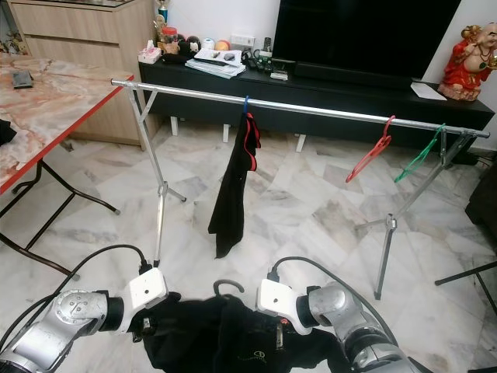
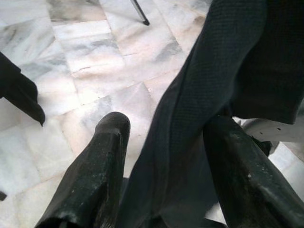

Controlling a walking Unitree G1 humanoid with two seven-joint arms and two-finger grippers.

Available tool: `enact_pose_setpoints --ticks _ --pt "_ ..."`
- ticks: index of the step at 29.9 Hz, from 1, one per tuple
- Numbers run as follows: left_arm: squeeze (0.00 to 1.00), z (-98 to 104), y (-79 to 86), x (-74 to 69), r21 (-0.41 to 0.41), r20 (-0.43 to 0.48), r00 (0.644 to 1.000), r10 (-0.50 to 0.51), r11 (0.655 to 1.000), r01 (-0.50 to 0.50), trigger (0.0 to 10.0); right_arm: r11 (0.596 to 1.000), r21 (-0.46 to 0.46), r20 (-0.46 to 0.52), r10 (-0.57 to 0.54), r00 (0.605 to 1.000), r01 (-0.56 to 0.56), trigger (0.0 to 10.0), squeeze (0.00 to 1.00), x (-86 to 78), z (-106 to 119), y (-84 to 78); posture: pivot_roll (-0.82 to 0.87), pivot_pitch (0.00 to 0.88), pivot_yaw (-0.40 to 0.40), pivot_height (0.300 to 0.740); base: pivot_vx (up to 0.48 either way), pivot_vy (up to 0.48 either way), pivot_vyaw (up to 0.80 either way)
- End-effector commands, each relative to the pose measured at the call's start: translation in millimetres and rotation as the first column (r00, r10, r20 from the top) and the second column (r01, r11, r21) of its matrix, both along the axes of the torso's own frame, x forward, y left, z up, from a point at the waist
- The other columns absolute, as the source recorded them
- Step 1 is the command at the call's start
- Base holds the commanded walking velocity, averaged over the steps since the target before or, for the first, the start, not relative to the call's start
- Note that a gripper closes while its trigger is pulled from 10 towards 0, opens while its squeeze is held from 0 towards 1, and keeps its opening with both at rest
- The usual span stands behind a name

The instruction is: Hang hanger

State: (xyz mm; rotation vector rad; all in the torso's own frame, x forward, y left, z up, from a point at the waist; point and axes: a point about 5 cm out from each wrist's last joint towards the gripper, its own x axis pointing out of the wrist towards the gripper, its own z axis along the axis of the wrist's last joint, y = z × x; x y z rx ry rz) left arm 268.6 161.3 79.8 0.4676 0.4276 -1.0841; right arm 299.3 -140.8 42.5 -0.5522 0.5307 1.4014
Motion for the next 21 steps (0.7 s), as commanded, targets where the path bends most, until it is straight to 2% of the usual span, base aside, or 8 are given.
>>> enact_pose_setpoints --ticks 1,6,10,21 --pt "0.00 6 -0.8 1.1 0.004 0.012 1.000 -0.024 1.000 0.024 10.0 1.000 0.004 0.031 0.015 0.999 -0.015 0.0 0.00 2.0 4 0.0 0.15 0.000 -0.118 0.740 0.000 0.000 0.00" --pt "0.00 8 -1.3 1.2 0.000 0.010 1.000 -0.027 1.000 0.027 10.0 1.000 -0.026 0.039 0.018 0.999 -0.017 0.0 0.00 0.7 1 -1.5 0.15 0.000 -0.122 0.740 0.000 0.000 0.00" --pt "0.00 3 -5.0 -4.1 -0.004 -0.043 0.996 -0.073 0.997 0.072 10.0 0.999 0.017 0.033 0.037 0.999 -0.038 0.0 0.00 1.6 5 3.2 0.14 0.000 -0.123 0.740 0.000 0.000 0.00" --pt "0.00 -1 -12.3 -6.9 -0.020 -0.087 0.990 -0.108 0.994 0.107 10.0 0.993 0.057 0.009 0.103 0.995 -0.104 0.0 0.00 0.2 10 6.2 0.14 0.000 -0.128 0.740 0.000 0.000 0.00"
